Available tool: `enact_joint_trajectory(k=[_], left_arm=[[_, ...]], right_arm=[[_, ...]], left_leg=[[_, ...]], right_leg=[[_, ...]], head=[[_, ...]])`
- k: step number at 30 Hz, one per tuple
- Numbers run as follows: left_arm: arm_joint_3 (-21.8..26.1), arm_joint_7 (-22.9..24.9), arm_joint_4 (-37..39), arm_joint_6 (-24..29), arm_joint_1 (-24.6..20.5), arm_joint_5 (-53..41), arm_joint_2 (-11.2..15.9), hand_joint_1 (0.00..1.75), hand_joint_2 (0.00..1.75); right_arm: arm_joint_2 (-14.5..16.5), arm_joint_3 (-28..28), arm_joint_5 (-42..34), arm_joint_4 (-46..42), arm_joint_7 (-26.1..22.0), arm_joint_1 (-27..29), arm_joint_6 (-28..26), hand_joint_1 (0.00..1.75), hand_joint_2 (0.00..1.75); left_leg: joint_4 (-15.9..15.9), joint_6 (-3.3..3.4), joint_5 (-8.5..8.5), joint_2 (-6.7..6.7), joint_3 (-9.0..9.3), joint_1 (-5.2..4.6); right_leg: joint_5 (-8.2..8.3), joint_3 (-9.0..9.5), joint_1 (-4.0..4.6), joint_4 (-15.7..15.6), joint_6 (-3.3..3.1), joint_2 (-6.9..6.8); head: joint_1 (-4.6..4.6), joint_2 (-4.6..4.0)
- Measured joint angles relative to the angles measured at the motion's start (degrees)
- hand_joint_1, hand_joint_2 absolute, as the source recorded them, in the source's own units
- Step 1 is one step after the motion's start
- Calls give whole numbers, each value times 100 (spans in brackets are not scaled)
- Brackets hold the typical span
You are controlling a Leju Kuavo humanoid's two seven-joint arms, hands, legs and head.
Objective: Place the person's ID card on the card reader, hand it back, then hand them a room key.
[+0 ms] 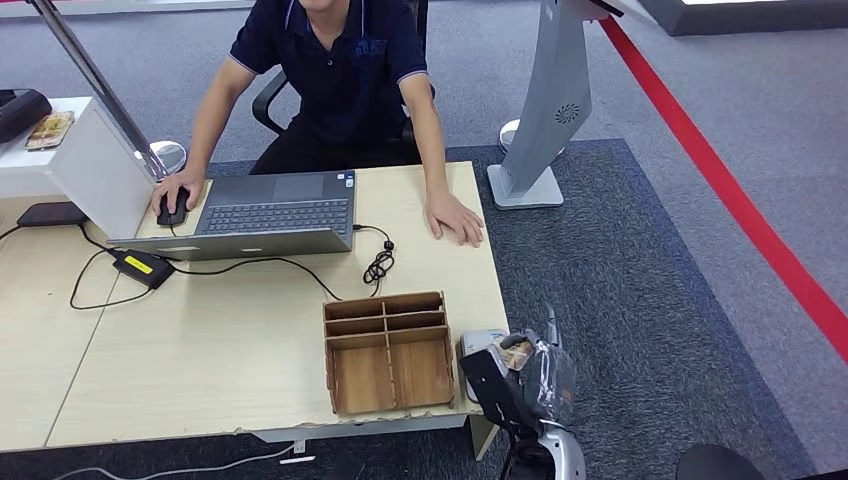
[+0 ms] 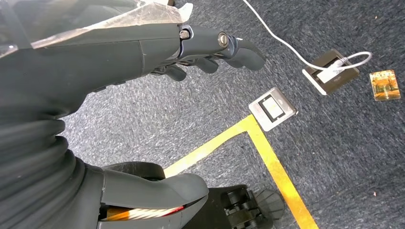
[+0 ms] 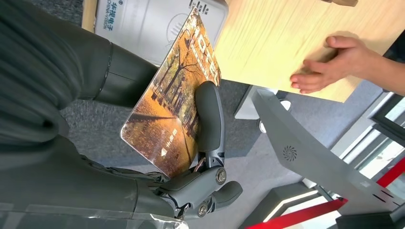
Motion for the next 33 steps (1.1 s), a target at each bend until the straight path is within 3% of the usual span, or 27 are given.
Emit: enact_joint_trajectory(k=[7,19,33], left_arm=[[-5,0,0,-22,-2,-4,0,0,175],[-107,-28,0,-119,-43,-87,4,0,175],[-109,-67,0,-117,-45,-92,4,0,175]], right_arm=[[27,-63,39,10,-54,-11,0,175,175],[44,-207,191,-215,65,-891,0,175,175],[108,-86,159,-357,61,-1212,0,174,175]], left_leg=[[0,0,0,0,-1,0],[0,1,1,0,2,0],[0,1,1,0,1,0]], right_leg=[[0,0,0,0,0,0],[2,2,0,0,0,0],[1,1,0,0,0,0]], head=[[1,0],[1,0],[0,0]])
